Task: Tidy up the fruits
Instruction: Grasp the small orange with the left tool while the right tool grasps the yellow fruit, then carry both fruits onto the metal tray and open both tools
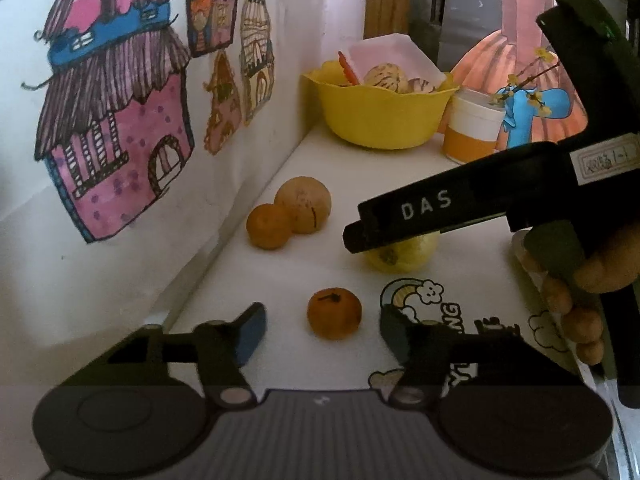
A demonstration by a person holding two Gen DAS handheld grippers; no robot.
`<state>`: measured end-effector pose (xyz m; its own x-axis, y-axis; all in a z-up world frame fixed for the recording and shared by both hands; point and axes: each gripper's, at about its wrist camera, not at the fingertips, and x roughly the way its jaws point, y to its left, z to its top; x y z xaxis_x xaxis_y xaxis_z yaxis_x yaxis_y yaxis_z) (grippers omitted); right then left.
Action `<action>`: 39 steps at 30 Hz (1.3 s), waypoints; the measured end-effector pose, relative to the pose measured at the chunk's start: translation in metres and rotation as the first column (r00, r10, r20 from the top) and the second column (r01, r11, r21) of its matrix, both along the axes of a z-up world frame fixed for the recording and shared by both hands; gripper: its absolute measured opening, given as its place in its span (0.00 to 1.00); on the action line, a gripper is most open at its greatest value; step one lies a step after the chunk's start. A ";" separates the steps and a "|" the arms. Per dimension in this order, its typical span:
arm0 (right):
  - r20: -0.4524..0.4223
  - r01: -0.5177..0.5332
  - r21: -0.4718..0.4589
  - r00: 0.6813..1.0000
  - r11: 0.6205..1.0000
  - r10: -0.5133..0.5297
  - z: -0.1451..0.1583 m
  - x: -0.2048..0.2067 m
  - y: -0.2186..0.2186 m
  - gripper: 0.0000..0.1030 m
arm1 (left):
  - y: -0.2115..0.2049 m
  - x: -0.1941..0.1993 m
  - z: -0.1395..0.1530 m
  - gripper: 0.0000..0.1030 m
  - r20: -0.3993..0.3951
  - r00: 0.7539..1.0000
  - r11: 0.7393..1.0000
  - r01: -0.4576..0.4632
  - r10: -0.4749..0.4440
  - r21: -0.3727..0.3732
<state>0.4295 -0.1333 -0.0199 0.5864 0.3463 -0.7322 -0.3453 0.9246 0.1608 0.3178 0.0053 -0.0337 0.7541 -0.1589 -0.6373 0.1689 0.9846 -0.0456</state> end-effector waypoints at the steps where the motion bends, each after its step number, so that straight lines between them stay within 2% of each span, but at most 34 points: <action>1: 0.001 -0.006 0.001 1.000 1.000 0.006 -0.001 0.000 0.000 0.67 | 0.000 0.001 0.000 0.54 0.002 1.000 1.000 0.001 -0.001 0.000; 3: 0.006 -0.013 0.012 1.000 1.000 0.013 -0.001 -0.001 0.001 0.60 | 0.000 0.002 0.000 0.40 0.003 1.000 1.000 -0.005 0.005 -0.007; 5: 0.017 -0.015 0.001 1.000 1.000 0.015 0.000 -0.003 0.004 0.60 | 0.000 0.001 0.001 0.30 -0.001 1.000 1.000 -0.004 0.004 -0.025; 15: 0.023 -0.012 0.014 1.000 1.000 0.012 0.005 -0.031 -0.007 0.59 | 0.004 -0.017 0.007 0.30 -0.014 1.000 0.999 -0.017 0.016 -0.050; 20: 0.023 -0.016 0.067 1.000 0.998 0.014 0.015 -0.059 -0.017 0.59 | 0.003 -0.036 0.013 0.29 -0.013 1.000 0.998 -0.018 0.017 -0.054; 26: 0.049 -0.031 0.129 0.999 0.991 0.025 0.041 -0.109 -0.039 0.59 | -0.003 -0.066 0.027 0.29 0.001 1.000 0.998 -0.006 0.006 -0.061; 31: 0.103 -0.038 0.141 0.994 0.989 0.024 0.067 -0.156 -0.068 0.59 | -0.020 -0.090 0.042 0.29 0.030 0.999 0.997 0.033 -0.031 -0.067; 39: 0.134 0.051 0.139 0.989 0.989 -0.069 0.079 -0.232 -0.133 0.59 | -0.071 -0.122 0.055 0.29 0.050 0.988 0.983 0.151 -0.146 -0.108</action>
<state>0.1979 -0.2667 0.0589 0.7011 0.3974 -0.5920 -0.3175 0.9174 0.2398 0.1957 -0.0656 0.0214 0.7423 -0.3392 -0.5779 0.3166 0.9376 -0.1436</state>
